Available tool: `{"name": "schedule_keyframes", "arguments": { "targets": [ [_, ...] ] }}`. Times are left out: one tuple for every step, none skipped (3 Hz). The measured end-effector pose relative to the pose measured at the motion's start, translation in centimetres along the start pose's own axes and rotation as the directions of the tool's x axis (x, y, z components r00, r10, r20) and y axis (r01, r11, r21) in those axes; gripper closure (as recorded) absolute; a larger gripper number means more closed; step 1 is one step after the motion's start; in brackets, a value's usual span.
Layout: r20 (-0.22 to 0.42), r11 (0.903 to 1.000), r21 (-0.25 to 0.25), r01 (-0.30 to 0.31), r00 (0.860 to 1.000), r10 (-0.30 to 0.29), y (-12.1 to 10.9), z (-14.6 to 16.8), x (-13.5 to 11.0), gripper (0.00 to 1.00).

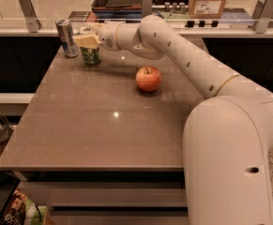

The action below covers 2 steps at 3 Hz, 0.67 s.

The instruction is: Move green can near redbull can

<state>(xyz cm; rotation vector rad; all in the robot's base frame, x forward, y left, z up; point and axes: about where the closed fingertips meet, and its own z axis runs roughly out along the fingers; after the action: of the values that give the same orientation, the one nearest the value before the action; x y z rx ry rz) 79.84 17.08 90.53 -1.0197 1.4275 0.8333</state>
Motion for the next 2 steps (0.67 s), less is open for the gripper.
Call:
{"name": "schedule_keyframes", "arguments": {
  "targets": [
    [0.0,1.0,-0.005,-0.001,1.0,0.001,0.2,0.27,0.01,0.12],
    [0.0,1.0,-0.009,-0.001,1.0,0.001,0.39,0.51,0.03,0.0]
  ]
}}
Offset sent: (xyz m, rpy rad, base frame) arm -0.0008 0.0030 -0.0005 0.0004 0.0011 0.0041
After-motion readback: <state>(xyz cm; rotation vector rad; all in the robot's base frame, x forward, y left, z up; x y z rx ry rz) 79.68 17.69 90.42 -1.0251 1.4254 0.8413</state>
